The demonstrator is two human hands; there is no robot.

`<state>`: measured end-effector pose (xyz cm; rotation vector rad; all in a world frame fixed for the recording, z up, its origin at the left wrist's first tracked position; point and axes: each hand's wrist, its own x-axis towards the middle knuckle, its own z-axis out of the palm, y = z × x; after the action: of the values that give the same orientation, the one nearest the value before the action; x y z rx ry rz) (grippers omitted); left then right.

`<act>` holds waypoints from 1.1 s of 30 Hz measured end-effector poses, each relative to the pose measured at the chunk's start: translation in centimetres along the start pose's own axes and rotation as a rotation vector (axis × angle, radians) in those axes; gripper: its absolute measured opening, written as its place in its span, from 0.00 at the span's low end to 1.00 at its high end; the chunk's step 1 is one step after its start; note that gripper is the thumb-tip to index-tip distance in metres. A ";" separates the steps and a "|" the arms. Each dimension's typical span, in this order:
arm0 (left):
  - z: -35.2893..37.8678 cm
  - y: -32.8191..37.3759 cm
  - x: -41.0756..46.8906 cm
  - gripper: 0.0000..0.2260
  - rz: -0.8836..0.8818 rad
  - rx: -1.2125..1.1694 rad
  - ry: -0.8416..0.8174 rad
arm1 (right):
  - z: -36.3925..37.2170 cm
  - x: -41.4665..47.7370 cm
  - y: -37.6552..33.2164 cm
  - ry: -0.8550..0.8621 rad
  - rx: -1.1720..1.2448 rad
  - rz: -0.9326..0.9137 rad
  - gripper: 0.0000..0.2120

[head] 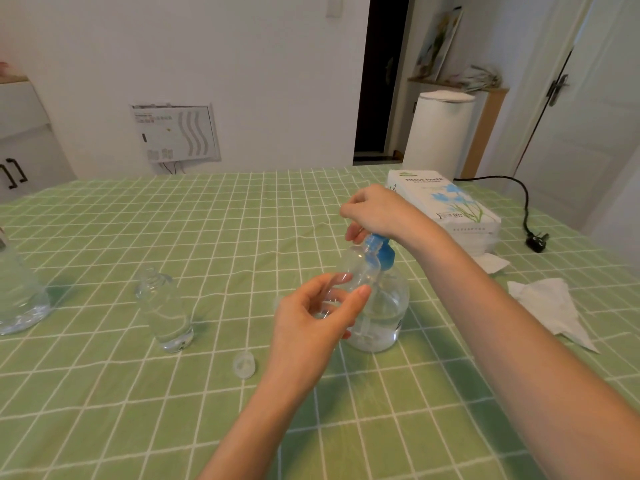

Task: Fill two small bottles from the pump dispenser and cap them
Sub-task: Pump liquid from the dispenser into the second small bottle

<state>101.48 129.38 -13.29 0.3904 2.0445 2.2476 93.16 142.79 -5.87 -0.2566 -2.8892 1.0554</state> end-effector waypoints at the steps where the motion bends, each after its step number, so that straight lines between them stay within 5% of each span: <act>1: 0.0 0.0 0.1 0.10 0.003 -0.002 0.003 | -0.2 0.0 -0.1 0.024 -0.003 -0.012 0.19; 12: 0.0 0.2 0.2 0.09 0.014 0.000 0.004 | -1.7 -0.4 -0.2 -0.089 0.008 0.008 0.11; 33: 0.0 -0.2 -0.1 0.05 0.010 0.004 -0.017 | 0.3 -0.1 1.3 -0.208 0.041 0.106 0.13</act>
<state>101.57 129.33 -13.51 0.4199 2.0438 2.2380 93.38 143.57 -6.98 -0.3195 -3.0623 1.2259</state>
